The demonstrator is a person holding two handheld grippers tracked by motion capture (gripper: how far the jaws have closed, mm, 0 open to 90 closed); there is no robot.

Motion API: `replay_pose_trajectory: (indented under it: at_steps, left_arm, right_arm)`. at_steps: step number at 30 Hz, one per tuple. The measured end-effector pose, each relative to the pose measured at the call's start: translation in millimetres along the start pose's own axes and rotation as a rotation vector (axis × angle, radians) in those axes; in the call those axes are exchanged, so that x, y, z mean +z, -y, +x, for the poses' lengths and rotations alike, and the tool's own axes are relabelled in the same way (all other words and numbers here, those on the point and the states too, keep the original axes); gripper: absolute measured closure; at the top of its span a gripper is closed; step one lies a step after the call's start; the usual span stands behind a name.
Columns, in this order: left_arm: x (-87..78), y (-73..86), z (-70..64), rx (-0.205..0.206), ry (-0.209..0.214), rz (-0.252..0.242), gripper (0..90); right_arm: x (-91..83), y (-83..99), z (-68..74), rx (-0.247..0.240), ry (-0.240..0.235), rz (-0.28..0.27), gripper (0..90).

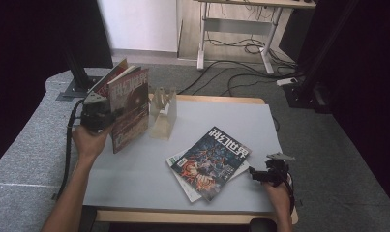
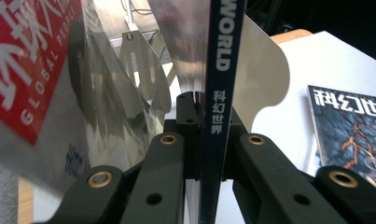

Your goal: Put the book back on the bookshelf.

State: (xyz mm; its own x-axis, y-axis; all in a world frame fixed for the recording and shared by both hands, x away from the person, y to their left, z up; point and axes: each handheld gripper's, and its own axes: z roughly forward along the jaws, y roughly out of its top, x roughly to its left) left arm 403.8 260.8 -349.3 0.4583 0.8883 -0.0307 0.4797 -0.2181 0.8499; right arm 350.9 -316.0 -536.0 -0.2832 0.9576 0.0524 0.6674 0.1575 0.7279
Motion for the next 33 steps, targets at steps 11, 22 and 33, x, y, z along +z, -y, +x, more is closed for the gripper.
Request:
replay_pose_trajectory:
  at_steps: [11, 22, 33]
  left_arm:
    - [19.4, -5.4, 1.0, -0.029, -0.034, -0.04, 84.4]
    - [37.9, -7.5, -0.8, -0.035, -0.069, -0.077, 84.4]
    - [60.5, 13.0, -3.6, -0.002, -0.096, -0.157, 84.2]
  right_arm:
    - [0.1, 0.0, 0.0, 0.0, 0.0, 0.0, 0.0]
    - [0.1, 0.0, -0.1, 0.0, 0.0, -0.001, 0.0]
    - [0.0, 0.0, -0.2, 0.0, -0.001, 0.001, 0.0]
